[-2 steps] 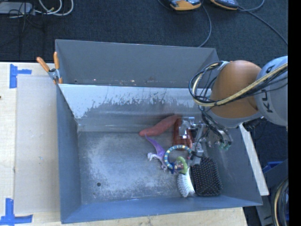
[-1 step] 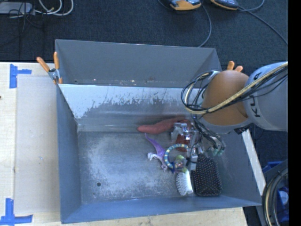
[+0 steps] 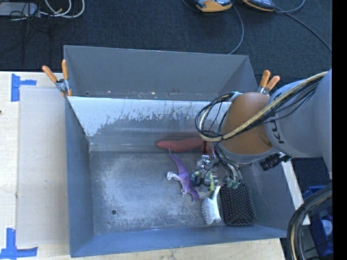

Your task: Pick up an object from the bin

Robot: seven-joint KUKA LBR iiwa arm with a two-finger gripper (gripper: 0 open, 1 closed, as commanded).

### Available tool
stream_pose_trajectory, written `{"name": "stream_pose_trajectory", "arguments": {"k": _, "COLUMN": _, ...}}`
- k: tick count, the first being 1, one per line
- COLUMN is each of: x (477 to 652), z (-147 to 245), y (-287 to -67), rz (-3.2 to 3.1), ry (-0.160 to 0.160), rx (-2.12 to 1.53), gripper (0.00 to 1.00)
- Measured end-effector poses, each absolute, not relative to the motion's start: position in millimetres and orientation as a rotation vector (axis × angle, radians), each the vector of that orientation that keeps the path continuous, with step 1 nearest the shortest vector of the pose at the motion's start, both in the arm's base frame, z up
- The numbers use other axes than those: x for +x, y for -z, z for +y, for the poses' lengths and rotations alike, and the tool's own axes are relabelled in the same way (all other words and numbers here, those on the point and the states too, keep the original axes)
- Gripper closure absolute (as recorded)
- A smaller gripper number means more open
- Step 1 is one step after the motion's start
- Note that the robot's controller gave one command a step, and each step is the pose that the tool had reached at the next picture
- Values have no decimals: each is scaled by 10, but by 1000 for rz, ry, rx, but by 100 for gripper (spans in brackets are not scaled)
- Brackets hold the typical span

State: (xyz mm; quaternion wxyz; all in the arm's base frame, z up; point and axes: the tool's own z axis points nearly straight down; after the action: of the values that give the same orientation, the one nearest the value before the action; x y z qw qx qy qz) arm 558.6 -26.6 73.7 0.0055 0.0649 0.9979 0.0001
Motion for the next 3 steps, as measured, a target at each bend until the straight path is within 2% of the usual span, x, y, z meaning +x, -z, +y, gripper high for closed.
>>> {"name": "stream_pose_trajectory", "arguments": {"k": 1, "x": 5586, "z": -264, "y": -735, "rz": 3123, "ry": 0, "rx": 202, "gripper": 100}}
{"name": "stream_pose_trajectory", "arguments": {"k": 2, "x": 5525, "z": -238, "y": -1101, "rz": 3137, "ry": -1, "rx": 201, "gripper": 100}}
{"name": "stream_pose_trajectory", "arguments": {"k": 3, "x": 5549, "z": -188, "y": -938, "rz": 3091, "ry": -3, "rx": 184, "gripper": 100}}
